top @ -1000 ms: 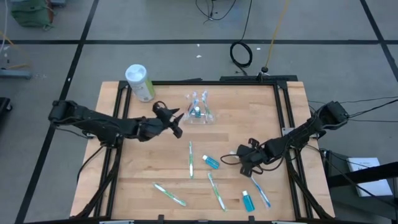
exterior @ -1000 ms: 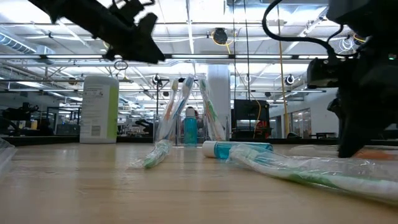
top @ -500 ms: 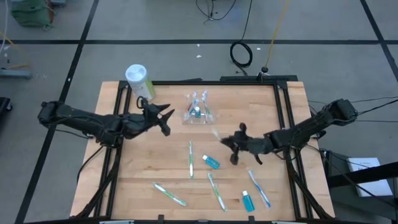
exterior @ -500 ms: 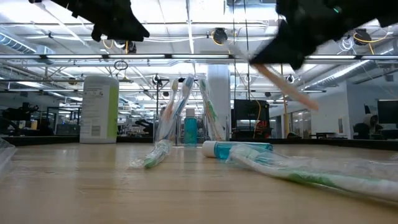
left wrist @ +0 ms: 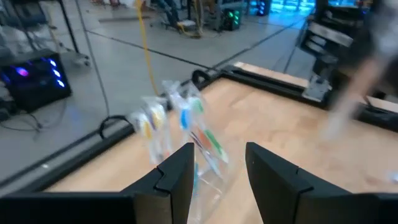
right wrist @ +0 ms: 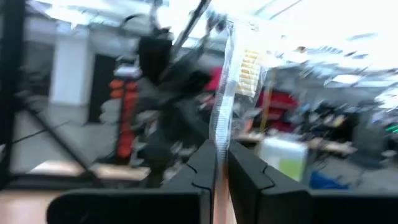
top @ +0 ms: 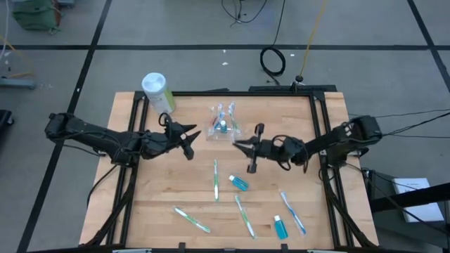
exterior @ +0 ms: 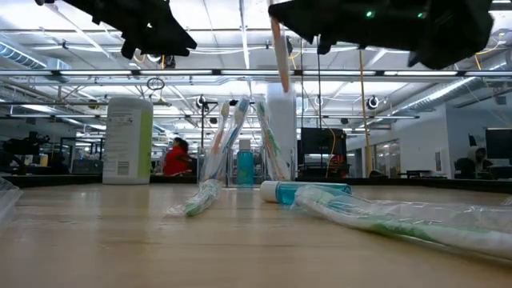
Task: Pick & Place toothbrushing station
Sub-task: Put the orange toothbrush to the right of the transparent organizer
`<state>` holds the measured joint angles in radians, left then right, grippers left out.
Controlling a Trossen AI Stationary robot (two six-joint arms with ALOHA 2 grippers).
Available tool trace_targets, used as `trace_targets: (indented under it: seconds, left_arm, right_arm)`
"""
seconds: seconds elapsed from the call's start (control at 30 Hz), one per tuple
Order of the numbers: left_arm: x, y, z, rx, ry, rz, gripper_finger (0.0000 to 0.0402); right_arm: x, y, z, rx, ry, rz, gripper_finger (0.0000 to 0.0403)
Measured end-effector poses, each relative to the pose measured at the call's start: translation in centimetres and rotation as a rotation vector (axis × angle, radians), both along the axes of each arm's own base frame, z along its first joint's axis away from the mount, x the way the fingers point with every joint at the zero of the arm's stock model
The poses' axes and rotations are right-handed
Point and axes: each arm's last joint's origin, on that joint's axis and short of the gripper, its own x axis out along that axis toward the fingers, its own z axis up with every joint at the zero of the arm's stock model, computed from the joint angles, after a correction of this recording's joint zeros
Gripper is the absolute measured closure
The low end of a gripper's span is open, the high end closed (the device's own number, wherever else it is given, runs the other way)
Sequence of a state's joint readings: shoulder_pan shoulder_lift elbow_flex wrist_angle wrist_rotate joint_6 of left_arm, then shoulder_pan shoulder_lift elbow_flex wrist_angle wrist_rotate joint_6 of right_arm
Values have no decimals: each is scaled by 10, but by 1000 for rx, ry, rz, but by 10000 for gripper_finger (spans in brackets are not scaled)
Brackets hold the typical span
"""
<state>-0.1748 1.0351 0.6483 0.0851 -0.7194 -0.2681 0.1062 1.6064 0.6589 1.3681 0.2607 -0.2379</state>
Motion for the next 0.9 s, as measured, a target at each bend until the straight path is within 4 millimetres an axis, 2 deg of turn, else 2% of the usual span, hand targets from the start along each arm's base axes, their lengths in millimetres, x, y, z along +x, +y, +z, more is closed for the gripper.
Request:
trace_targets:
  seconds: [0.13, 0.23, 0.33, 0.47, 0.57, 0.7, 0.8, 0.9]
  left_arm:
    - [0, -4, 0, -34, -13, -28, 252]
    - [0, -6, -1, -34, -10, -37, 252]
    - [0, -6, -1, -42, -16, -34, 252]
    - [0, -6, -1, -50, -20, -32, 252]
    - [0, -6, -1, -49, -16, -38, 252]
    - [0, -6, -1, -40, -9, -41, 252]
    - [0, -6, -2, -42, -3, -44, 252]
    - [-1, -6, -4, -45, 18, -57, 252]
  right_arm:
    - [9, -24, 1, -32, -68, -93, 386]
    - [19, -43, -4, -18, -39, -148, 386]
    - [28, -62, -17, -8, 33, -205, 386]
    - [29, -79, -35, 52, 96, -376, 386]
    - [28, -86, -43, 107, 106, -453, 385]
    - [30, -91, -58, 179, 151, -465, 385]
    - [31, -89, -67, 247, 187, -482, 385]
    - [30, -83, -72, 269, 219, -570, 385]
